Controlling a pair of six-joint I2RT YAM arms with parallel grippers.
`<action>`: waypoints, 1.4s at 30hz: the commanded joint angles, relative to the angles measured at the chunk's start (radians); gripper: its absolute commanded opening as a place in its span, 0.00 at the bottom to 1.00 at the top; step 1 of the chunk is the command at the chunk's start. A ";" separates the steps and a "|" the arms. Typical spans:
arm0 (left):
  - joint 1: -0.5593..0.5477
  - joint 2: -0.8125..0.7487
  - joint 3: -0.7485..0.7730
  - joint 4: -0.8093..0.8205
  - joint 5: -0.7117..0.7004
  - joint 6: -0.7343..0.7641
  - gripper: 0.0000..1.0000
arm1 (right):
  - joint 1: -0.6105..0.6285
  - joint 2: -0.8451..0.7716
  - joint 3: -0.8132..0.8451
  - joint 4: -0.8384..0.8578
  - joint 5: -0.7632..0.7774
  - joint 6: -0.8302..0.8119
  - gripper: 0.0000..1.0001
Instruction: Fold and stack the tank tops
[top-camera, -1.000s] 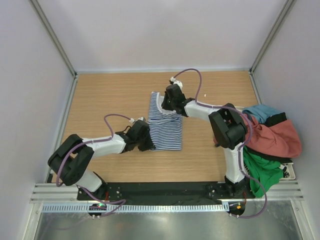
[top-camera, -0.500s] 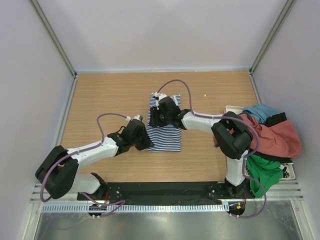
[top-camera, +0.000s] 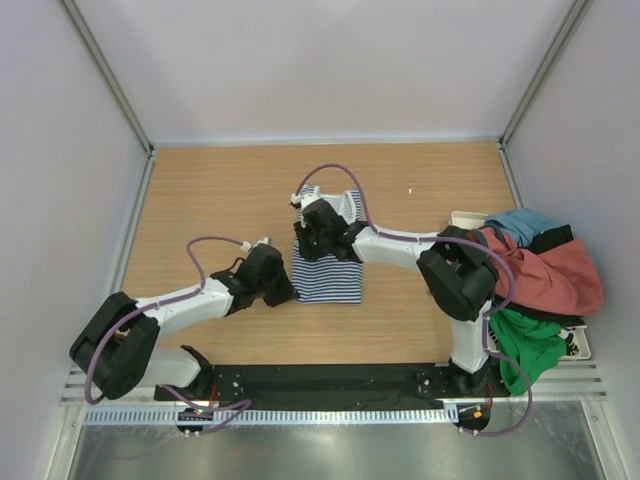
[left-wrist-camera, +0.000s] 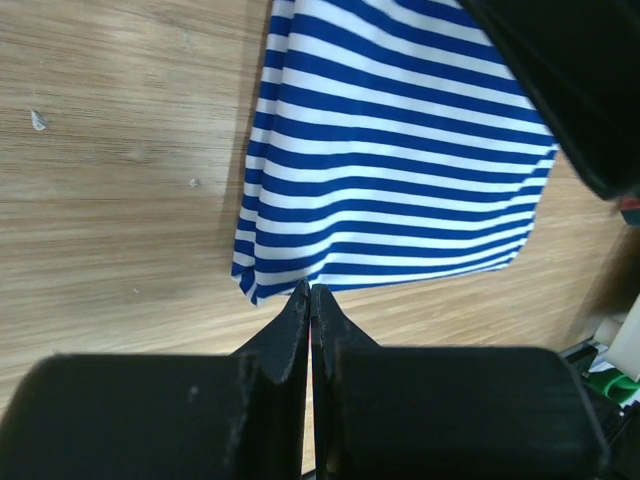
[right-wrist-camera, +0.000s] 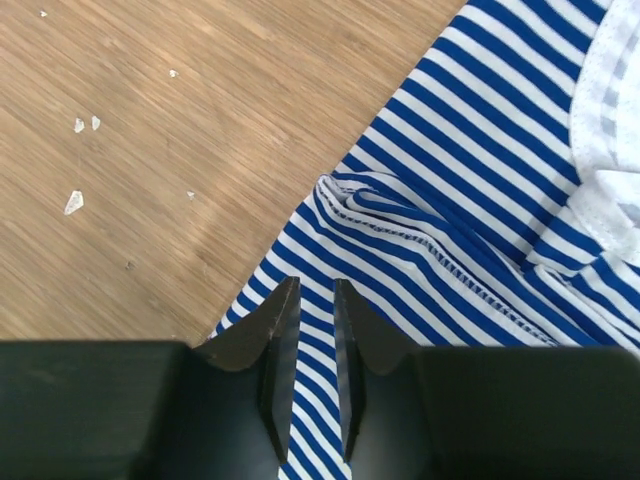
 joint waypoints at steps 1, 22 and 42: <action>0.004 0.055 0.033 0.055 -0.008 -0.018 0.00 | 0.010 0.021 0.027 0.051 -0.046 0.033 0.17; 0.001 0.220 -0.039 0.108 0.004 -0.017 0.00 | -0.040 0.224 0.210 -0.019 0.256 0.194 0.01; -0.001 0.226 -0.054 0.123 0.015 -0.009 0.00 | -0.085 0.044 0.184 -0.024 0.247 0.196 0.30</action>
